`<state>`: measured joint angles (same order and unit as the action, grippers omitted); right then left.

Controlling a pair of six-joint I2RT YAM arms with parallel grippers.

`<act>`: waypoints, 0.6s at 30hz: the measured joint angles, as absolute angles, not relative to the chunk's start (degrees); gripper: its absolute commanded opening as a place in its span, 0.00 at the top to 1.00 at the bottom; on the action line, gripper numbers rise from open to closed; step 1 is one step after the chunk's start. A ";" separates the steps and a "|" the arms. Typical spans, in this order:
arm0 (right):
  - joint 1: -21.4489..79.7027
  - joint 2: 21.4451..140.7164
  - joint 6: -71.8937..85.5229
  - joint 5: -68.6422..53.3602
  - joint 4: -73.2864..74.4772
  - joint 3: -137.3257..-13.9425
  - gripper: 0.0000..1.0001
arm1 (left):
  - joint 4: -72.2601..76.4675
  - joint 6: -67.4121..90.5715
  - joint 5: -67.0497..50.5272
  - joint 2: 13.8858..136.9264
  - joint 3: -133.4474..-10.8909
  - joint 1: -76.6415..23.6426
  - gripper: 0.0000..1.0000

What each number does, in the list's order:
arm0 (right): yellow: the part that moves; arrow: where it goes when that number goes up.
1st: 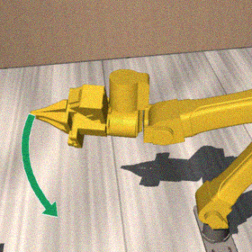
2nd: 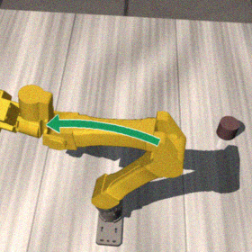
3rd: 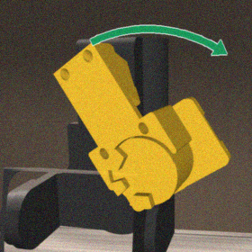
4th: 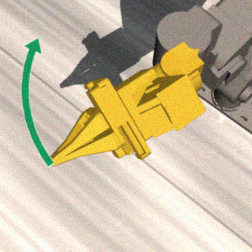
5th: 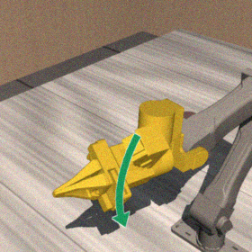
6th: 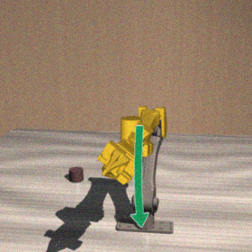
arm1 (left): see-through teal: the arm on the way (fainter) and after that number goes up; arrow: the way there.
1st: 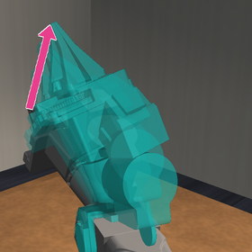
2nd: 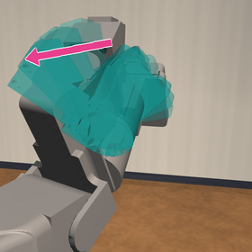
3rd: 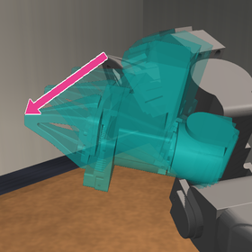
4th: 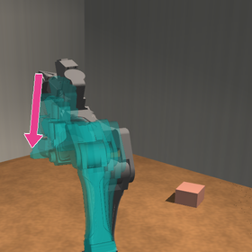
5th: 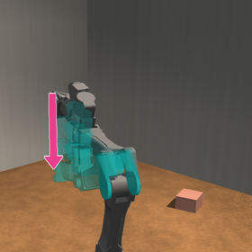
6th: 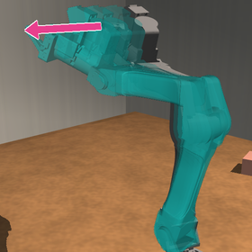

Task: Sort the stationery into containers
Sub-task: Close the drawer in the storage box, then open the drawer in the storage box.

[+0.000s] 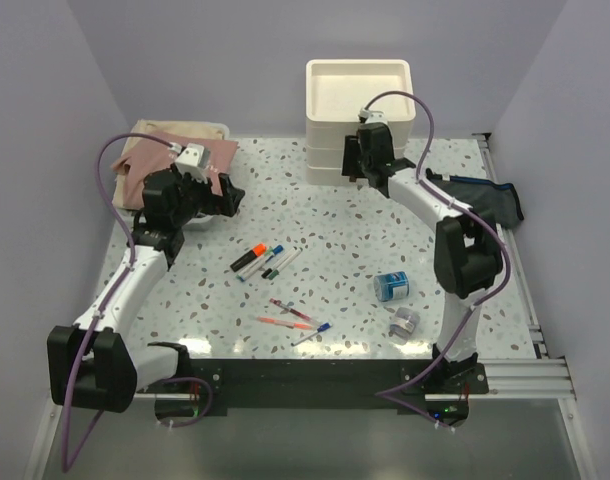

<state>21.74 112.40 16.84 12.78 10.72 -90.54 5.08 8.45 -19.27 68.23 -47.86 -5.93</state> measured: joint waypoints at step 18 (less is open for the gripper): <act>21.37 118.02 13.82 14.48 7.14 -94.67 0.53 | 5.78 8.45 -19.05 68.20 -47.55 -5.93 0.00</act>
<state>21.37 118.02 13.82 14.48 7.14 -94.67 5.78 8.45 -19.05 68.20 -47.55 -5.93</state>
